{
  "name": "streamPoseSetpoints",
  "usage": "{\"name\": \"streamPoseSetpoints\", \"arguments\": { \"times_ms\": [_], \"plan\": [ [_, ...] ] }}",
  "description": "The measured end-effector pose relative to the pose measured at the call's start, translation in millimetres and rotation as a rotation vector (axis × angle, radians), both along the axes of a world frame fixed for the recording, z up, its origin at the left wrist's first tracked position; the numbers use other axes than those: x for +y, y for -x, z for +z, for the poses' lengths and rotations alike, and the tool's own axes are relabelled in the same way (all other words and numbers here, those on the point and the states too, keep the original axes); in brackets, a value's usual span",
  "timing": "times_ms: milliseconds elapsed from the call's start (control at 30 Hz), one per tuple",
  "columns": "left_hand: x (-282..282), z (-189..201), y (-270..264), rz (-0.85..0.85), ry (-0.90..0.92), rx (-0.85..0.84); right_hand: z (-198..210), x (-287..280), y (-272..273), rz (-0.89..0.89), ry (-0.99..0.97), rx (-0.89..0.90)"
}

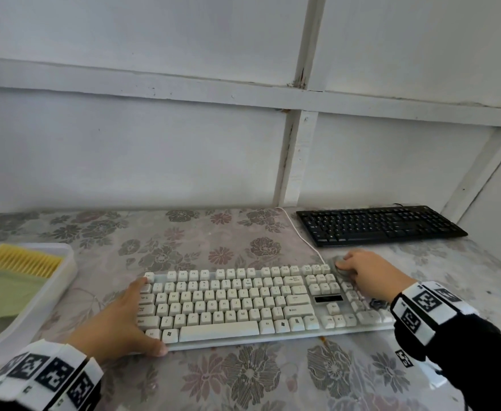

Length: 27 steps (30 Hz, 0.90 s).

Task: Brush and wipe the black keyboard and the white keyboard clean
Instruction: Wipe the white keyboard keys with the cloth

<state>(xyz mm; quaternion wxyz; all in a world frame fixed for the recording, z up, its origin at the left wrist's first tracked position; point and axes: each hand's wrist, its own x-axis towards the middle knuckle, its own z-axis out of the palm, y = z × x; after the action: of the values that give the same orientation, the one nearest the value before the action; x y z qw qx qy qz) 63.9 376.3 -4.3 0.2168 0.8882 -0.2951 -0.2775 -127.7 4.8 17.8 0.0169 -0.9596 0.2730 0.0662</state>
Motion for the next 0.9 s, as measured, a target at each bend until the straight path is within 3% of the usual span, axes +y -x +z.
{"name": "streamPoseSetpoints", "arguments": {
  "times_ms": [300, 533, 767, 900],
  "plan": [
    [-1.1, -6.8, -3.2, 0.037, 0.023, -0.019, 16.8, -20.1, 14.4, -0.166, 0.042, 0.062],
    [-0.4, -12.3, -5.8, 0.058, 0.011, -0.032, 13.1, -0.8, -0.7, 0.006, -0.152, 0.006],
    [-1.6, -8.7, -3.3, 0.06, -0.009, -0.032, 8.5, -3.2, 4.2, 0.058, -0.135, -0.003],
    [-1.5, -9.3, -3.9, 0.073, -0.01, -0.034, 10.8, -19.6, 13.7, -0.041, -0.052, 0.039]
  ]
}}
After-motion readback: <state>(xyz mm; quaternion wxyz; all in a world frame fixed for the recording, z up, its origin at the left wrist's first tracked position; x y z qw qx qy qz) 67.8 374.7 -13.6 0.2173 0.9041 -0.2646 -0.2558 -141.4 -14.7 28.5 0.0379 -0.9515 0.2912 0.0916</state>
